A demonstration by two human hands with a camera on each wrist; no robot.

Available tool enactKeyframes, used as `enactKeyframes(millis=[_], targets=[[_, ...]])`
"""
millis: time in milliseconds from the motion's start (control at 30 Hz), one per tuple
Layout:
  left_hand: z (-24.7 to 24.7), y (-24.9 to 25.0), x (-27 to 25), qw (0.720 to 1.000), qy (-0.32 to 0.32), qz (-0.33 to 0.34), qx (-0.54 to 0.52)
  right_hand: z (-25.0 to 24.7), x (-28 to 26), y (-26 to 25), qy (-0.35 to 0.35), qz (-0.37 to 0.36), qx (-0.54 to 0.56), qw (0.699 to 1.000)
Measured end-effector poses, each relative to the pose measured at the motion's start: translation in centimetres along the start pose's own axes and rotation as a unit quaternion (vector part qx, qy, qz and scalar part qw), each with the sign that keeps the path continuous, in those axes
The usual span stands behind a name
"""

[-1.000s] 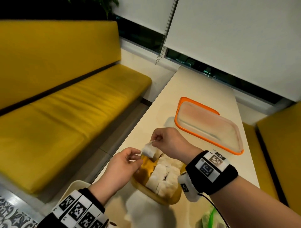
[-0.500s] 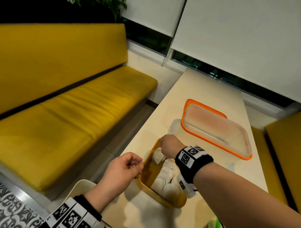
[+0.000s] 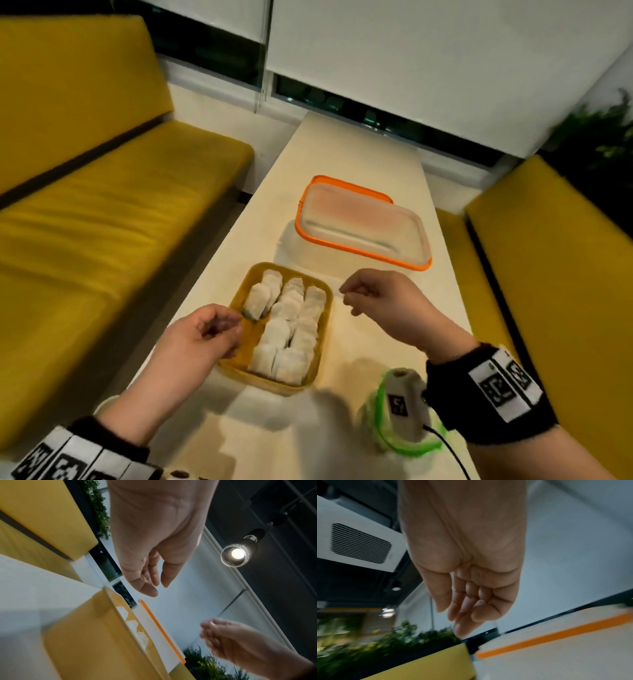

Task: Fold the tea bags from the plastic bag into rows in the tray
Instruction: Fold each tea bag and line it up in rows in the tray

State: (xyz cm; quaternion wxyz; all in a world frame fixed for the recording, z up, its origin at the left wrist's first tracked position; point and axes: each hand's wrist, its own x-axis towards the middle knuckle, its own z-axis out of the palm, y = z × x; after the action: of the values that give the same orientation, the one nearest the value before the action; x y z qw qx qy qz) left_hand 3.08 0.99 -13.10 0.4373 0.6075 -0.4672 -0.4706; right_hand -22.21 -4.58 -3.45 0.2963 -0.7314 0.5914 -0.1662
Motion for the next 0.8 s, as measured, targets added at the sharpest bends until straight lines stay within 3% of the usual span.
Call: enactKeyframes(millis=[100, 167, 300, 400, 500, 567, 667, 800], targets=[[1.9, 0.6, -0.1, 0.999, -0.038, 0.004, 0.011, -1.7, -5.5, 6.0, 0.065, 0.11, 0.05, 0.991], [3.9, 1.5, -0.2, 0.998, -0.065, -0.001, 0.014, -1.3, -8.4, 10.0, 0.104, 0.184, 0.021, 0.977], [9.9, 3.5, -1.1, 0.985, -0.151, 0.009, 0.08, 2.0, -11.9, 15.7, 0.045, 0.338, -0.054, 0.939], [15.2, 4.1, -1.8, 0.947, -0.252, 0.034, 0.196, 4.5, -12.4, 17.3, 0.017, 0.382, 0.05, 0.923], [19.6, 3.2, -1.8, 0.9, -0.319, -0.035, 0.295, 5.4, -12.8, 17.1, 0.065, 0.386, 0.231, 0.891], [20.9, 2.0, -1.4, 0.903, -0.312, -0.076, 0.287, 5.6, -13.1, 16.8, 0.098, 0.386, 0.335, 0.854], [20.8, 0.5, -0.6, 0.931, -0.28, -0.182, 0.145, 5.9, -13.3, 17.0, 0.124, 0.377, 0.478, 0.783], [20.4, 0.5, 0.1, 0.912, -0.283, -0.286, -0.076, 5.4, -13.1, 17.8, 0.12, 0.361, 0.644, 0.664]])
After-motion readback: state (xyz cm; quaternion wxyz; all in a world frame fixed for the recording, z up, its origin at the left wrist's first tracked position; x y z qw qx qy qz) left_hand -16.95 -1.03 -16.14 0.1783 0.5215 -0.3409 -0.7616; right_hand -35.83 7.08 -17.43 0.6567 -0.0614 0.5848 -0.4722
